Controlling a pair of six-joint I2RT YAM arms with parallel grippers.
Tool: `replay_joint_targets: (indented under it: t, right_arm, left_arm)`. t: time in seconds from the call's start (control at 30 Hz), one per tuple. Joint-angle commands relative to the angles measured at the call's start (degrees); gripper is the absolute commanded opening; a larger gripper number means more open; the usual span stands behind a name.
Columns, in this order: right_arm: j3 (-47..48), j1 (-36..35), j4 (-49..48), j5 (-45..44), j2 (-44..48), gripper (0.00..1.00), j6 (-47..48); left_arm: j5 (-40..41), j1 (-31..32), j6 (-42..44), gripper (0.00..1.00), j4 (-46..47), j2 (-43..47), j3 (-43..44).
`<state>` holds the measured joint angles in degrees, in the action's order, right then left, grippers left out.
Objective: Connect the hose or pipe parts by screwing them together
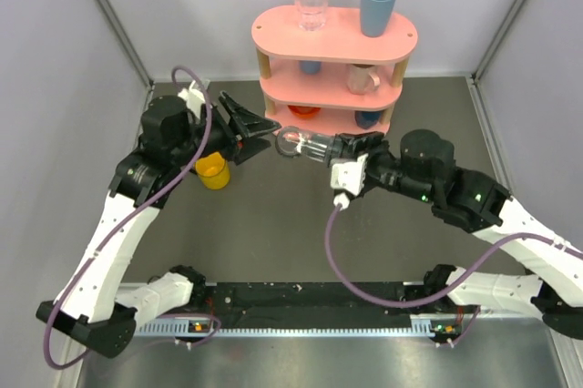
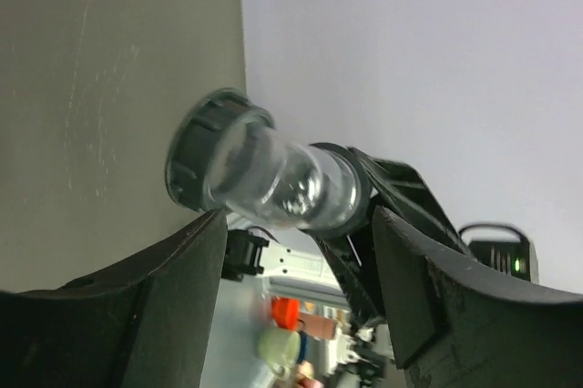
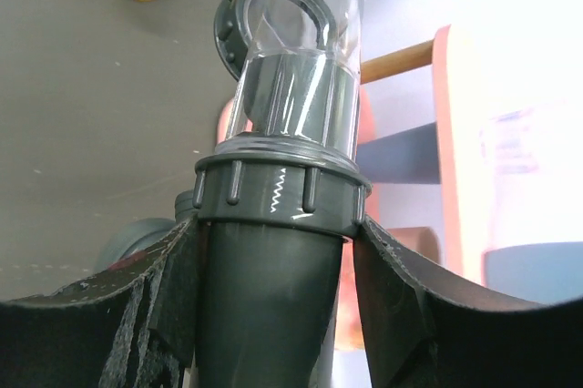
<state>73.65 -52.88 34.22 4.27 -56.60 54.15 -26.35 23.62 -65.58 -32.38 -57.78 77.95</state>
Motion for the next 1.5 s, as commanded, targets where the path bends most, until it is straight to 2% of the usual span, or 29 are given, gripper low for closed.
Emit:
replay_joint_targets:
  t: [0.0,0.1,0.23,0.5,0.9,1.1,1.23,1.3,1.33,1.37,1.47]
  right_arm:
    - [-2.3,-6.4,-9.0,-13.8,2.4,0.00,14.4]
    - [-3.6,-9.2,-11.8,-18.8,2.5,0.00,17.9]
    - [-4.4,-11.7,-12.7,-20.7,2.6,0.00,20.0]
    - [-5.3,-14.7,-14.4,-23.1,1.4,0.00,23.4]
    - [-7.0,-17.4,-17.9,-24.3,-1.4,0.00,24.9]
    - [-7.8,-18.0,-19.3,-24.9,-2.3,0.00,25.7]
    - [-9.4,-18.4,-20.1,-25.9,-2.5,0.00,26.6]
    - [-9.8,-18.7,-20.4,-26.0,-2.5,0.00,26.1]
    - [-9.8,-18.7,-20.6,-26.0,-2.5,0.00,25.7]
    - [-9.8,-18.7,-20.6,-26.0,-2.5,0.00,24.8]
    - [-9.3,-18.6,-20.4,-25.9,-2.4,0.00,20.9]
  left_arm:
    - [-2.5,-0.3,-8.9,0.70,-2.7,-1.4,2.1]
    - [-1.2,-0.4,-9.6,0.78,-1.9,-1.4,1.9]
    - [-1.3,-0.4,-8.9,0.81,-1.2,-1.8,0.6]
    - [-1.9,-0.4,-11.1,0.82,2.6,-2.0,-5.3]
    - [-3.3,-0.1,-13.3,0.82,6.8,-4.0,-8.5]
    - [-3.9,0.5,-15.1,0.79,7.6,-3.9,-10.7]
    - [-4.3,0.5,-17.9,0.69,10.1,-4.0,-12.9]
    - [-4.3,0.5,-18.5,0.61,12.2,-3.9,-13.8]
    - [-4.4,0.5,-18.8,0.56,12.8,-3.8,-14.1]
    - [-4.3,0.5,-19.0,0.46,13.5,-3.8,-14.4]
    - [-5.3,0.6,-20.5,0.28,20.7,-3.0,-17.0]
